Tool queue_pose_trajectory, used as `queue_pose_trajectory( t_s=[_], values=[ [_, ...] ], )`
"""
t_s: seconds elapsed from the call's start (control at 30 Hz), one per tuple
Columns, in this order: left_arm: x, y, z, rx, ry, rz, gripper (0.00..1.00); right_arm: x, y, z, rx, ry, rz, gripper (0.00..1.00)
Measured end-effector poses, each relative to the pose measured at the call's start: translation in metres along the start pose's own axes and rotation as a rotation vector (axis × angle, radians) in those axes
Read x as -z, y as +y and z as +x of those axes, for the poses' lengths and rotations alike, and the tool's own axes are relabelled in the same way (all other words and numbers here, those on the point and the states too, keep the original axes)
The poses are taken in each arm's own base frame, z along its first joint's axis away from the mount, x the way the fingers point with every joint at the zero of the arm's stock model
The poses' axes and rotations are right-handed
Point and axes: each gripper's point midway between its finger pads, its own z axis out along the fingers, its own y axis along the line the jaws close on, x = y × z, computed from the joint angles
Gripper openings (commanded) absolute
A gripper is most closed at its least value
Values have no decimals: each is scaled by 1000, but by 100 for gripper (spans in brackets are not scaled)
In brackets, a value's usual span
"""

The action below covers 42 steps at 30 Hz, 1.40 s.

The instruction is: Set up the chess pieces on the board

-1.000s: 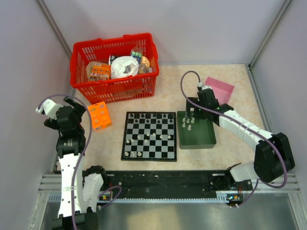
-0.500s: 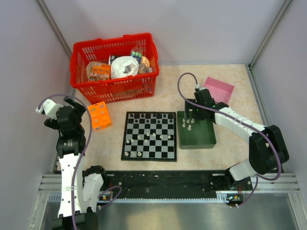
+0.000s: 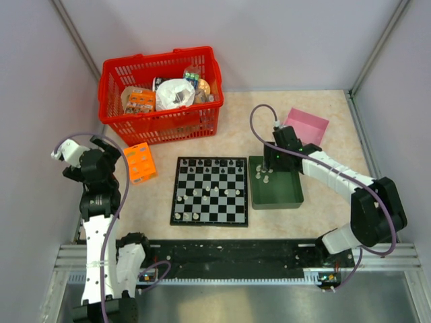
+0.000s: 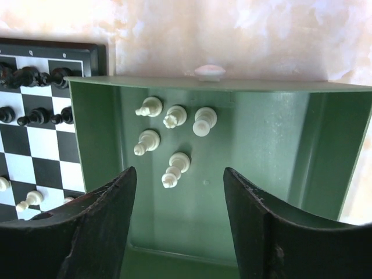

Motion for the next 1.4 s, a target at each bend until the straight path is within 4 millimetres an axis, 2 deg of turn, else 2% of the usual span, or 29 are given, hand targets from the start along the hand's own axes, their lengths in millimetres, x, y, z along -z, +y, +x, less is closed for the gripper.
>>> queue_pose_trajectory(
  t_s=[0.43,0.8,1.4],
  values=[
    [-3,-1,4,-5,14,2,99,-4,8,17,35,53,0,43],
    [-2,-1,4,-3,11,4,99,-12,7,29,50,99,19,42],
    [-2,-1,3,-3,10,1,99,-21,6,37,59,133,31,30]
  ],
)
